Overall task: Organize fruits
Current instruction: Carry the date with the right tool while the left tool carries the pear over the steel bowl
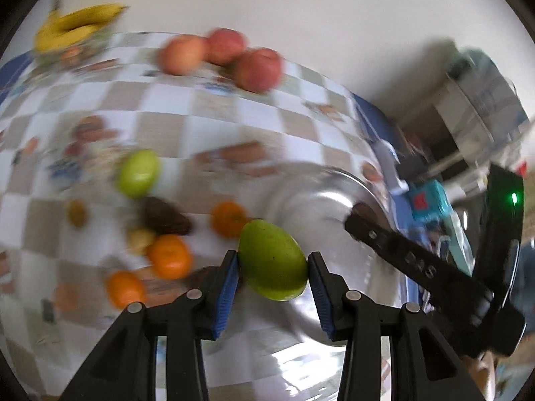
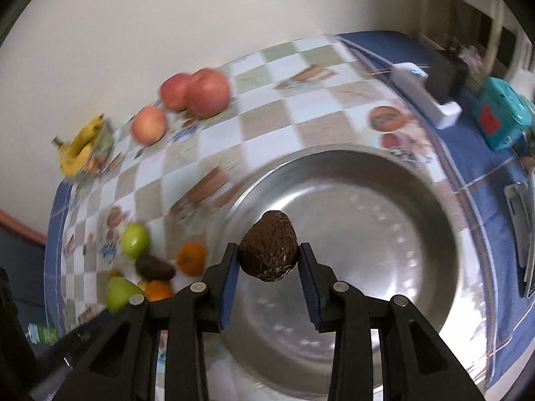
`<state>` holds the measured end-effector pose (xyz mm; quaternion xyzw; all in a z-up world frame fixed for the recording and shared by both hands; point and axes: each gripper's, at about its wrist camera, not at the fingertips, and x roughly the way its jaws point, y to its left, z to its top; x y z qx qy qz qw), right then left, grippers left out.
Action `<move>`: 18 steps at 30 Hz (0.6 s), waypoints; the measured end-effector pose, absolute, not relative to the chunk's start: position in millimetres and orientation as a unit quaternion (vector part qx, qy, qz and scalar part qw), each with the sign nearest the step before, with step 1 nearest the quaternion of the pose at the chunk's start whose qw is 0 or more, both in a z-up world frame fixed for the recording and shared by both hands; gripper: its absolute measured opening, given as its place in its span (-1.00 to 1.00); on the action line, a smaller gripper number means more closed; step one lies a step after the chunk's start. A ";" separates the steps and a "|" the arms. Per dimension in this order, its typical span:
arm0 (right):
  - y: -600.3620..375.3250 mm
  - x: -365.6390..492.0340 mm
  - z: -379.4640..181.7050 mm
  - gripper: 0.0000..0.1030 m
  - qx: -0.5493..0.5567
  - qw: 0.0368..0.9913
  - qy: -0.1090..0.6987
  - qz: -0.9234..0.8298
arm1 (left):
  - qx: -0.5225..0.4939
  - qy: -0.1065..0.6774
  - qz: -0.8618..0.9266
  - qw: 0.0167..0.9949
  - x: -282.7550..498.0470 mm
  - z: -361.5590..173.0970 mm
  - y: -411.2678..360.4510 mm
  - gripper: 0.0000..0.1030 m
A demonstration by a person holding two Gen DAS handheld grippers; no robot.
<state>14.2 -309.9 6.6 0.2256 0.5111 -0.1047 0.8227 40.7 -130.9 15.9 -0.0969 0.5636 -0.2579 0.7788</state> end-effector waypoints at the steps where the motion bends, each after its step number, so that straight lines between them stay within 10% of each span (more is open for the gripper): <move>1: -315.8 13.8 6.1 -0.28 0.226 0.822 0.511 -0.113 | -0.084 0.562 -0.267 0.778 40.3 15.0 -142.2 -0.13; 18: -363.8 25.0 -25.1 -0.27 0.235 0.797 0.534 -0.157 | 0.003 0.585 -0.290 0.757 55.4 -36.4 -224.7 -0.13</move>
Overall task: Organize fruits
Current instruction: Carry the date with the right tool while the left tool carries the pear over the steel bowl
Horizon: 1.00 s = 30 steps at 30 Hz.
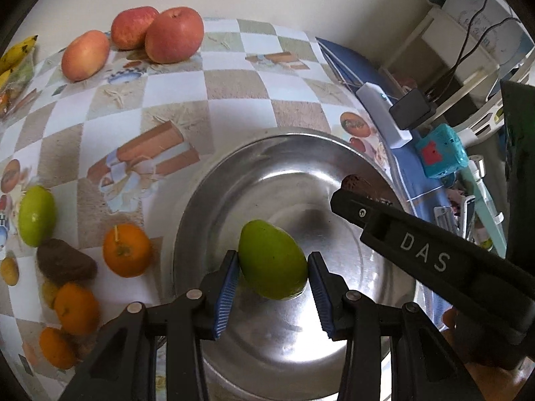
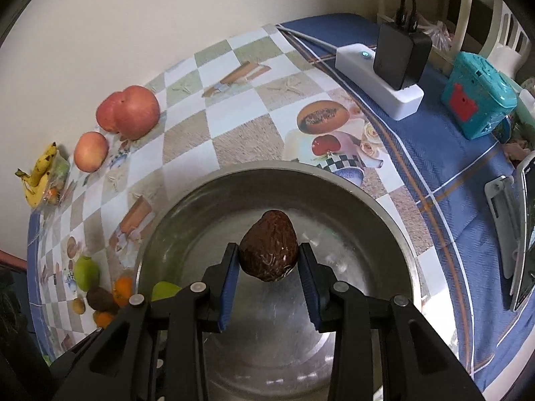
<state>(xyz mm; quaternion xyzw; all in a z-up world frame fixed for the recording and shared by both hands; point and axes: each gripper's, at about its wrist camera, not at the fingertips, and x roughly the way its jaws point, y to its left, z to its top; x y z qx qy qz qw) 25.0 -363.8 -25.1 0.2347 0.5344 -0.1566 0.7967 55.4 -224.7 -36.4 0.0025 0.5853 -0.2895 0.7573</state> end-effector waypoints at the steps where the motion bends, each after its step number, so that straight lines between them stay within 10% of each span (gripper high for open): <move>1: -363.7 25.8 -26.9 -0.27 0.234 0.795 0.537 -0.156 | 0.003 0.587 -0.289 0.756 55.5 -38.7 -225.6 -0.13; 30: -362.9 31.7 -52.2 -0.25 0.243 0.769 0.571 -0.152 | -0.021 0.601 -0.284 0.747 54.7 -48.2 -216.4 -0.10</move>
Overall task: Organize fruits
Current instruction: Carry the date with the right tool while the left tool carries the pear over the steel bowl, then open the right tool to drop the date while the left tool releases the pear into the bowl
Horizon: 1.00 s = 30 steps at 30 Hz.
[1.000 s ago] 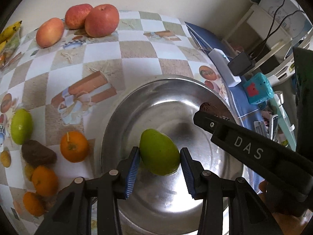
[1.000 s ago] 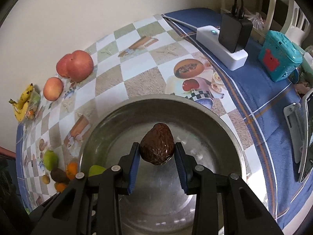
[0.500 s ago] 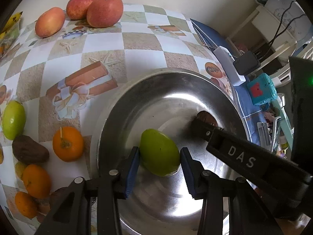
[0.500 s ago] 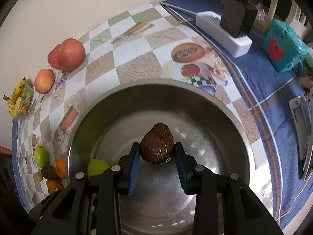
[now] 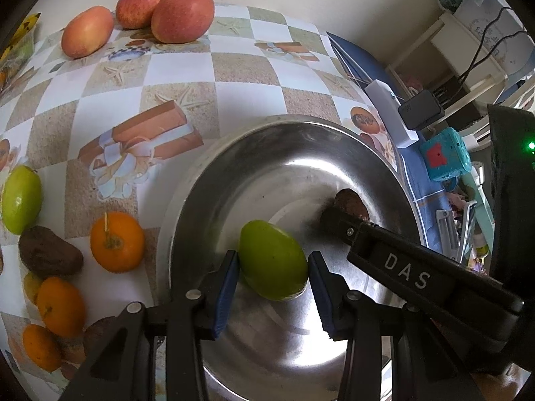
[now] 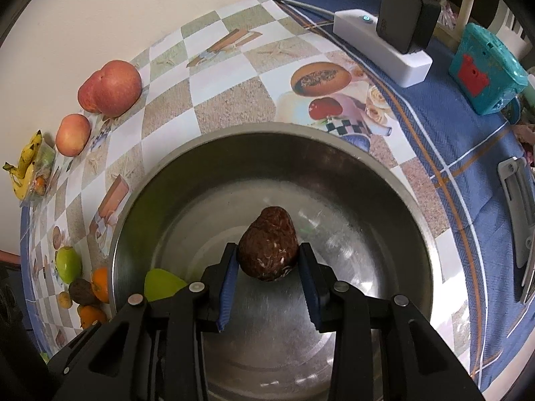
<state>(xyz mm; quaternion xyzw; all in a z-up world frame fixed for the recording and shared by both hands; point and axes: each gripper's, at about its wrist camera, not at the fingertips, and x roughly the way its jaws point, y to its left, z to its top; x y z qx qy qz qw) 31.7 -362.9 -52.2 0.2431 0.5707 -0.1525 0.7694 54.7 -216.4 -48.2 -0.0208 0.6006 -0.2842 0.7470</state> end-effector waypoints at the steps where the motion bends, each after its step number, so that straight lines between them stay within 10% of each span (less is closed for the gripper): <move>1: -362.8 31.4 -51.8 -0.23 0.242 0.770 0.571 -0.153 | -0.020 0.599 -0.284 0.748 54.3 -47.1 -216.1 -0.10; 30: -339.9 23.2 -3.3 -0.22 0.209 0.808 0.536 -0.123 | -0.059 0.546 -0.179 0.816 74.0 6.3 -130.1 -0.07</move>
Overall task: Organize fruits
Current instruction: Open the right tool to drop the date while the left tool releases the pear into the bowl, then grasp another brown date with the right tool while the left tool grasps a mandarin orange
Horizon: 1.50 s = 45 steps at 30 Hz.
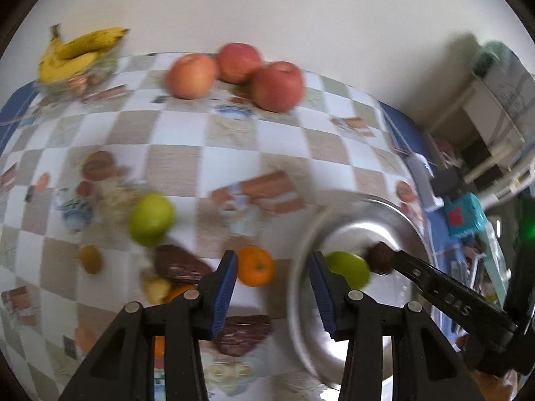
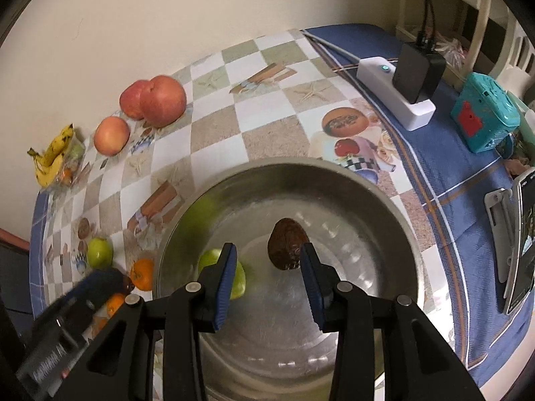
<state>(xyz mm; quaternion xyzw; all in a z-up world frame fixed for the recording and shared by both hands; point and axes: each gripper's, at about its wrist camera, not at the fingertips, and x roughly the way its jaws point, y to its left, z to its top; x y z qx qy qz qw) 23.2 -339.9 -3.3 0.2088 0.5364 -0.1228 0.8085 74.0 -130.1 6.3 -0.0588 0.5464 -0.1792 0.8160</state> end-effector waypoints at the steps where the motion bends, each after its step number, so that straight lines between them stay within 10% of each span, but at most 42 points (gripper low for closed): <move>1: -338.3 23.5 -3.2 -0.22 0.207 0.809 0.537 -0.121 | -0.064 0.547 -0.172 0.817 75.2 5.6 -123.8 -0.07; 10: -332.2 25.0 -1.9 -0.22 0.198 0.811 0.538 -0.114 | -0.103 0.553 -0.116 0.818 81.1 0.0 -80.5 -0.07; 15: -330.8 26.0 -3.2 -0.19 0.194 0.810 0.541 -0.114 | -0.094 0.560 -0.096 0.817 80.6 -5.6 -78.5 0.50; 17: -329.5 26.8 -4.8 0.32 0.187 0.809 0.545 -0.115 | -0.088 0.563 -0.091 0.816 80.7 -7.6 -79.4 0.59; 20: -328.4 27.6 -5.9 0.39 0.184 0.810 0.545 -0.114 | -0.068 0.559 -0.076 0.823 79.8 -9.6 -80.7 1.00; 25: -328.8 26.5 -8.9 0.88 0.181 0.812 0.541 -0.121 | -0.037 0.544 -0.067 0.836 74.9 -8.3 -80.6 1.00; 45: -278.2 24.6 -12.1 0.88 0.127 0.834 0.529 -0.093 | -0.020 0.509 -0.059 0.858 40.1 13.0 -37.5 1.00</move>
